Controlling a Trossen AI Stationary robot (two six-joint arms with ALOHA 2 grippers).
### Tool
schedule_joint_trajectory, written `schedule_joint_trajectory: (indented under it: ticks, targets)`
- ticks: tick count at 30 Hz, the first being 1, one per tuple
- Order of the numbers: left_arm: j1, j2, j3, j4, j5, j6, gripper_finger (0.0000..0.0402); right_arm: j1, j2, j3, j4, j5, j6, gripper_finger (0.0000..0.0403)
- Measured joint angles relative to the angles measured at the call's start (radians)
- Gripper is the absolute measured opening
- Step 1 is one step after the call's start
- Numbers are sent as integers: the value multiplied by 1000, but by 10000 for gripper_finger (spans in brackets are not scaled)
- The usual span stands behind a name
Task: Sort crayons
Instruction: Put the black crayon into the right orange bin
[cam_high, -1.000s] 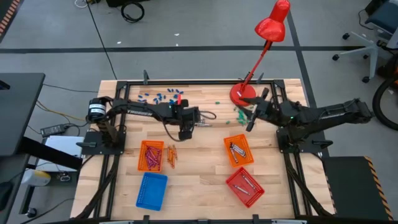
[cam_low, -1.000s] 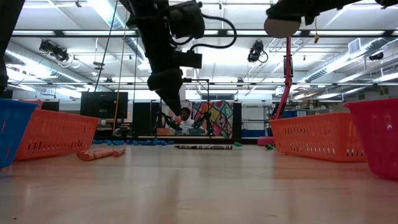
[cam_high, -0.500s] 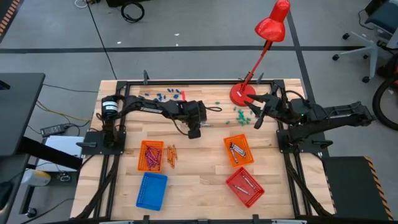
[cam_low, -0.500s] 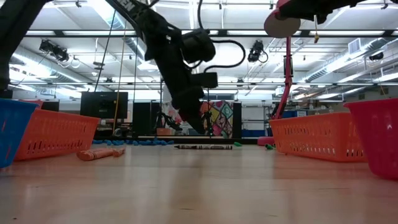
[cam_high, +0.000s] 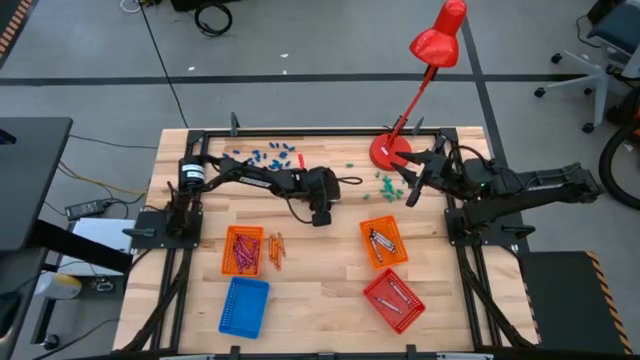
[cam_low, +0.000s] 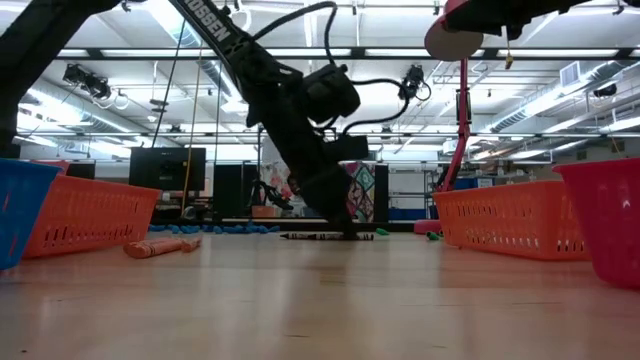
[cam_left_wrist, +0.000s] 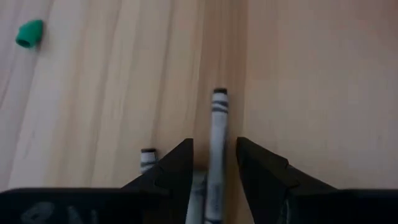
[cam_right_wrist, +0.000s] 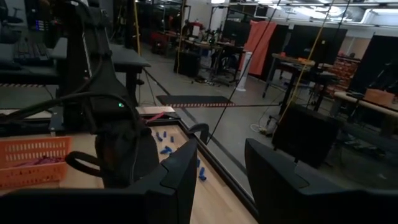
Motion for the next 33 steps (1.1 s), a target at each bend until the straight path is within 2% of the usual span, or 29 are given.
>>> schedule_joint_trajectory:
  ticks: [10, 23, 33]
  targets:
    - [1, 20, 2, 19, 52, 22, 131, -3, 10, 0, 9, -6, 1, 139]
    - [0, 22, 2, 15, 82, 28, 37, -5, 11, 0, 9, -6, -2, 139]
    - [-17, -7, -3, -16, 49, 28, 41, -5, 11, 0, 9, -8, 5, 139]
